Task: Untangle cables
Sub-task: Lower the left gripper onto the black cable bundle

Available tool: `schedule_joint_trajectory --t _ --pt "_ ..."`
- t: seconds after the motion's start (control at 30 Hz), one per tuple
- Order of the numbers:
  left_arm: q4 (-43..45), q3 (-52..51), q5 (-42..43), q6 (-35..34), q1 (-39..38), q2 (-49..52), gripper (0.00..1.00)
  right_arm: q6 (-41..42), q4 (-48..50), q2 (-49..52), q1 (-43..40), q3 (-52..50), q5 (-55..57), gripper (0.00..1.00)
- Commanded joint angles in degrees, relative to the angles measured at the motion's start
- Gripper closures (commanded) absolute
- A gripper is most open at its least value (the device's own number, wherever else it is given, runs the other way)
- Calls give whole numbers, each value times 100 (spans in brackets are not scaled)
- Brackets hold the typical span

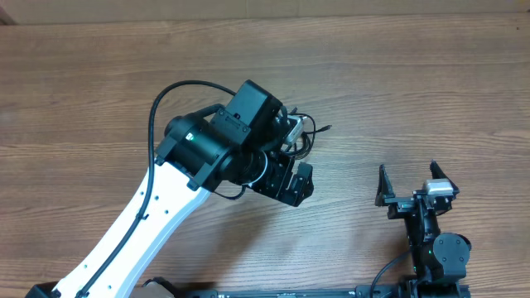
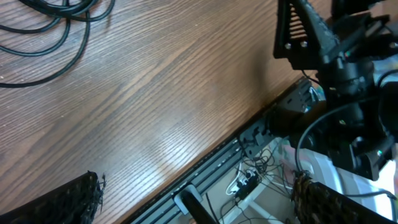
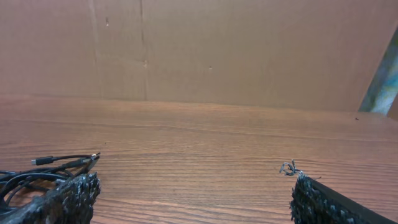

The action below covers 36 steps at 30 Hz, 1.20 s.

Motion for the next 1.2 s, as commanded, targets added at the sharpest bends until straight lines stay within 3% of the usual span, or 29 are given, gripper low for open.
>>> schedule_joint_trajectory --t 0.0,0.87,1.17 --pt "-9 -26 -127 -76 -24 92 0 -26 35 -63 48 -59 55 0" --pt "-173 -26 133 -83 -76 201 0 -26 35 -63 48 -59 55 0" --pt "-293 -26 -734 -1200 -76 201 0 -26 35 -63 48 -59 55 0"
